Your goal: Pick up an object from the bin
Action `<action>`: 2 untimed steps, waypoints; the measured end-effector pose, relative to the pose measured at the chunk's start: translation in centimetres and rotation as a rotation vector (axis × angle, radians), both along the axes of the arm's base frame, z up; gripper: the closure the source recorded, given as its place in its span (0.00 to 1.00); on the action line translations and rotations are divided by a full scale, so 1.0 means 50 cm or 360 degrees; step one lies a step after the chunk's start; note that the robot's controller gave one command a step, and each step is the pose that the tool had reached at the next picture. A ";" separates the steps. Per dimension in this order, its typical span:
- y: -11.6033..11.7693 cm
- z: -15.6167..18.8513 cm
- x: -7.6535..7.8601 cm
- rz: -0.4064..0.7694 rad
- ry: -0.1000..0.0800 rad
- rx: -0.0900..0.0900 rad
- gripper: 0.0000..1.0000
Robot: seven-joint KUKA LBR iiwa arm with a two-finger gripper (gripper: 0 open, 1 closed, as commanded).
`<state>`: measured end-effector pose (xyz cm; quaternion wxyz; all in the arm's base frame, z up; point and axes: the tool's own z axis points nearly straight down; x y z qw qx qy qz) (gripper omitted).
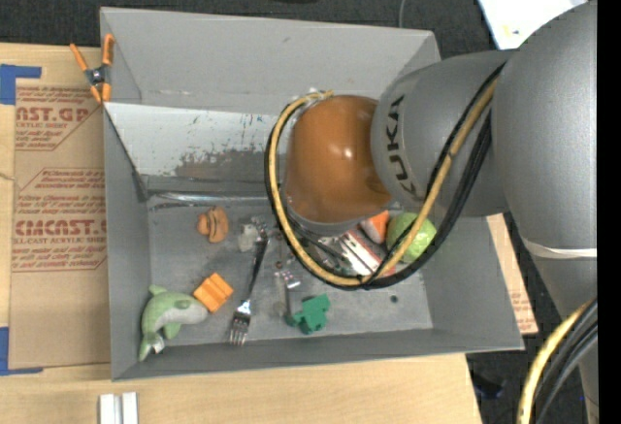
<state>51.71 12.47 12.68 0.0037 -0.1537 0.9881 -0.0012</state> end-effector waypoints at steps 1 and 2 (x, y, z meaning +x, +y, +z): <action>0.093 -0.068 0.039 0.0068 -0.0008 0.0008 0.00; 0.118 -0.092 -0.022 0.0011 -0.0009 0.0005 0.00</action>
Offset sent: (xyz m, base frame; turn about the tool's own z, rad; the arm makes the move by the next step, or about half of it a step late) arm -0.0249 0.0568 -0.0484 -0.0372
